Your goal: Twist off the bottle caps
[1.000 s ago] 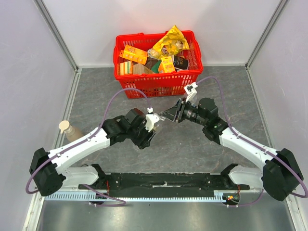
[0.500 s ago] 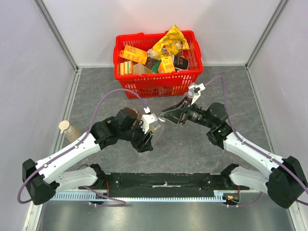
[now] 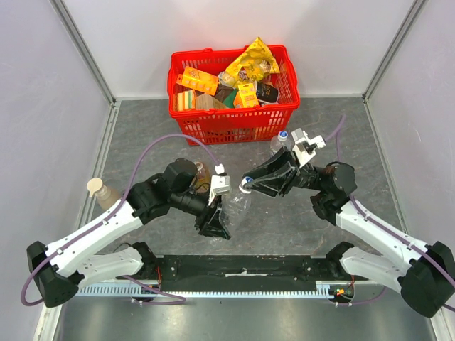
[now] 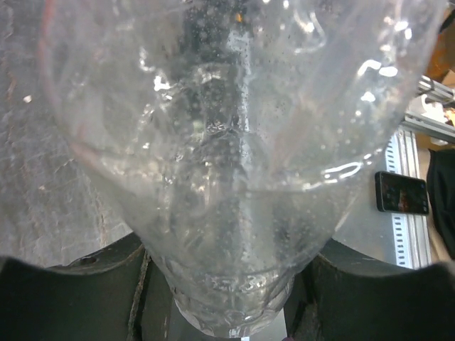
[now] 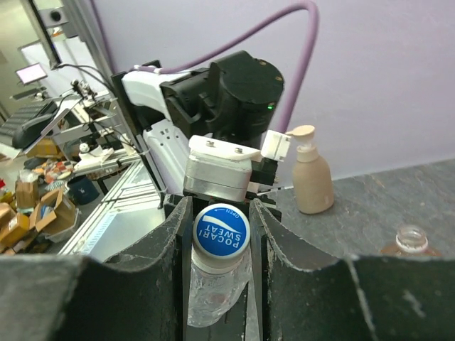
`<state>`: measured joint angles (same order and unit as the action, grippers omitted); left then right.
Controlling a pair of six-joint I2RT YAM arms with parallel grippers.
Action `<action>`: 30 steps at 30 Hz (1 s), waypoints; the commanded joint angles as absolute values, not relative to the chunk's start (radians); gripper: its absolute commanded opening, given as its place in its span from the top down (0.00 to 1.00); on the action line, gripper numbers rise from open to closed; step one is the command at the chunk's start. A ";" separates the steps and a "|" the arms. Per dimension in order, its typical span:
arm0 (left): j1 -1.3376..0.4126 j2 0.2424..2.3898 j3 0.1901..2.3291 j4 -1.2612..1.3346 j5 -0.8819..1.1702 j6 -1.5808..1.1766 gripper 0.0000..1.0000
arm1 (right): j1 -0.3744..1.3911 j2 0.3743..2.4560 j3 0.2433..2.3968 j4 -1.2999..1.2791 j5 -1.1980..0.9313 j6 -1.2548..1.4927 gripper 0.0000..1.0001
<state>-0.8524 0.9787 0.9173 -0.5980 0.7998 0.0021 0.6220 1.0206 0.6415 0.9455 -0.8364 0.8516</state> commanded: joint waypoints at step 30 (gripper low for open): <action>-0.859 1.042 0.951 -0.621 0.332 0.032 0.91 | 0.615 0.995 0.810 0.273 -0.292 0.724 0.02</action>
